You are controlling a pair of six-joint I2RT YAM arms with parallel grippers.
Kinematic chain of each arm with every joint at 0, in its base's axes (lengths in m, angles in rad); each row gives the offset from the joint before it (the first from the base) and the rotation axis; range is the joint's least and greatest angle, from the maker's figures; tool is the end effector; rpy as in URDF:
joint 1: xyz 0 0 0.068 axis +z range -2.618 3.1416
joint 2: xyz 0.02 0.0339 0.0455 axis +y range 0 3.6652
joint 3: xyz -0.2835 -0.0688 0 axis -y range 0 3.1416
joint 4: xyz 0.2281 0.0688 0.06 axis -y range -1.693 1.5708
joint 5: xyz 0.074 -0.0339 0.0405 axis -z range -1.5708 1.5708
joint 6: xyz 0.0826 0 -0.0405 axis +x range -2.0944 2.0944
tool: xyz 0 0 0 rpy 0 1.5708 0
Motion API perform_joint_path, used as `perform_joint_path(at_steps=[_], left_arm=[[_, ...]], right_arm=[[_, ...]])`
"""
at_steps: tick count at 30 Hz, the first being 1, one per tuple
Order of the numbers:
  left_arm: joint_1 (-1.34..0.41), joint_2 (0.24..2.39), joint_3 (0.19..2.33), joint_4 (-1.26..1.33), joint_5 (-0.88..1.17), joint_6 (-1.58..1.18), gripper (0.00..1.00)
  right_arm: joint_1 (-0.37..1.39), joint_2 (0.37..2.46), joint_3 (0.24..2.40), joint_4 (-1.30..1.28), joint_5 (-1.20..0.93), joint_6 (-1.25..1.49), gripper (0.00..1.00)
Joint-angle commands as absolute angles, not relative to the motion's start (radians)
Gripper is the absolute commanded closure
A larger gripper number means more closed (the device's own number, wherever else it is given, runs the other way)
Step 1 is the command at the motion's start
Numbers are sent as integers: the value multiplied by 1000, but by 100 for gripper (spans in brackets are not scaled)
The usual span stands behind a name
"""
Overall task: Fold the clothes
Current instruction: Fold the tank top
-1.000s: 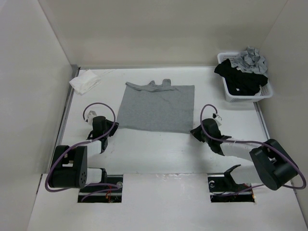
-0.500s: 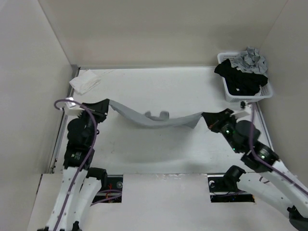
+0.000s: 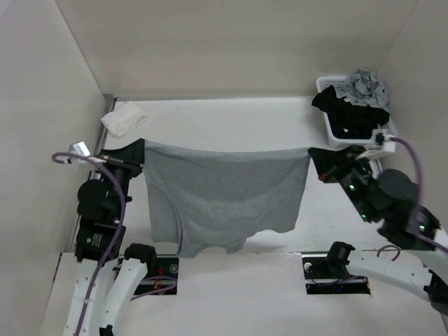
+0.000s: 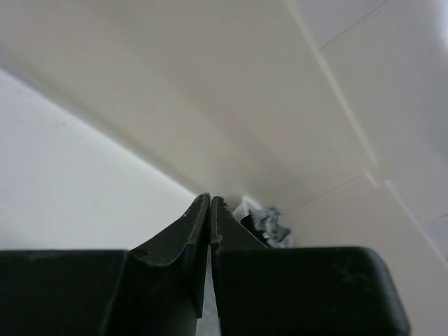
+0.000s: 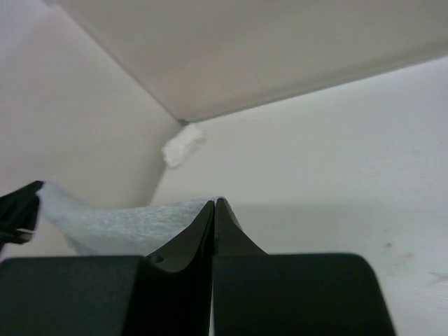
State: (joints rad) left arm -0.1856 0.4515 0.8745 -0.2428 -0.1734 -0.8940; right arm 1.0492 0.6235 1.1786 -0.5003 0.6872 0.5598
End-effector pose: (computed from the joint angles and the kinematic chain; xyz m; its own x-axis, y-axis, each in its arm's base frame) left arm 0.1020 -0.0047 0.4134 0.0987 -0.7998 -0.5921 0.1467 0.6001 -0.7863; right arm 0.0901 0.0517 0.4578 -0.1652 0.5364 -0.8276 -0.3150 0.7665 0.5597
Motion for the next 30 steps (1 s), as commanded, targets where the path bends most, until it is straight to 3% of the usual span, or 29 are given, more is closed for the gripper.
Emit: perform_joint_path(at_steps=[1,7,12,16,20,30], left_arm=[[-176,561,784,-230,-195,-893,99],[-119,906,716,13,-212,-914,98],[-84,1351,886,175,-189,-927,98],[-62,1524,1020,181,-153,-931,98],[-61,1516,996,195,-149,-936,98],[-39,1111,562,270,-114,-991,98]], right_arm=[[845,739,1079,-416,500,512,99],[405,1134,960,-76,-15,623,99],[292,1576,1191,15,-106,666,99],[254,1773,1382,-38,-132,666,100],[252,1749,1335,-28,-127,660,100],[269,1314,789,153,-83,722,100]])
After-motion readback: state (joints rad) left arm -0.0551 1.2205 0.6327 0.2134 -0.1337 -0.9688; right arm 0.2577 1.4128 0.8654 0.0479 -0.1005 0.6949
